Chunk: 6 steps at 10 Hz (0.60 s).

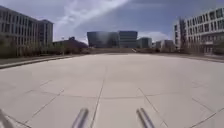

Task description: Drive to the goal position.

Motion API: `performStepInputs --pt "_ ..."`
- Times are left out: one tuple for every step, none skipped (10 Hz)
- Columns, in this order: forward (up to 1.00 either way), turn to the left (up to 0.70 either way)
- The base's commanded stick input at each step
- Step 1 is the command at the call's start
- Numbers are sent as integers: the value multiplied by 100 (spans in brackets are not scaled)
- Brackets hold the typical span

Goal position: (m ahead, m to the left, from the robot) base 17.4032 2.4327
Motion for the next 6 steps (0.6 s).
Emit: performStepInputs --pt "50 0" --pt "50 0" --pt "50 0" --pt "50 0" --pt "50 0" --pt "50 0"
